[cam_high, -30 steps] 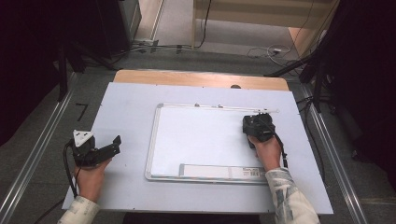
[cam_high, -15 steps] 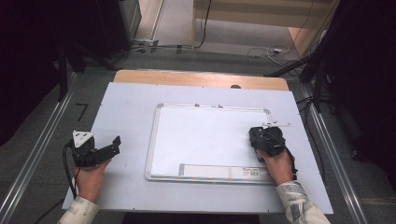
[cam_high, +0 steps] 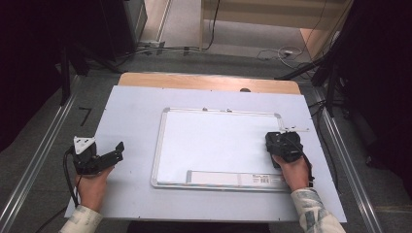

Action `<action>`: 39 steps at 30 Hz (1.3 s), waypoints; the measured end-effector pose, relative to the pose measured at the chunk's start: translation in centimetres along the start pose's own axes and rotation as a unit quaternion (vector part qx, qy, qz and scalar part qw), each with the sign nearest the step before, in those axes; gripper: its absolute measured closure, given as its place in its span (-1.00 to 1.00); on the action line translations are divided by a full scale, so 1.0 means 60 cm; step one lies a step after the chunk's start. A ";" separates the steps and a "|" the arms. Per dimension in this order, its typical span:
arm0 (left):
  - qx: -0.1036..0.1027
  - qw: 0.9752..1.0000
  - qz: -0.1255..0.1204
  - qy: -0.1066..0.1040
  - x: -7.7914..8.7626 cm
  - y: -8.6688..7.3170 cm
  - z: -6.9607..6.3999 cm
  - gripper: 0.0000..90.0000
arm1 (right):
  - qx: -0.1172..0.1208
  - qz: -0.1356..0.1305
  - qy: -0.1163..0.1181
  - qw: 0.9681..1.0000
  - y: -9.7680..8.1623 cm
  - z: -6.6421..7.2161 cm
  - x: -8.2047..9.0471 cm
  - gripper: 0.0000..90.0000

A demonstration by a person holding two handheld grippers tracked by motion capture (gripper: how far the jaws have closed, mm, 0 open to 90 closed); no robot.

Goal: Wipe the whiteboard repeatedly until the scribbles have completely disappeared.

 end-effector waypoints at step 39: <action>0.000 1.000 0.000 0.001 0.000 0.000 -0.001 -0.85 | -0.001 -0.005 0.005 1.000 0.039 0.010 -0.031 -0.17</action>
Point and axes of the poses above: each handheld gripper's, and its own axes: x roughly backward along the jaws, y roughly out of its top, z roughly to its left, the point moved 1 cm from there along -x, roughly forward along the jaws
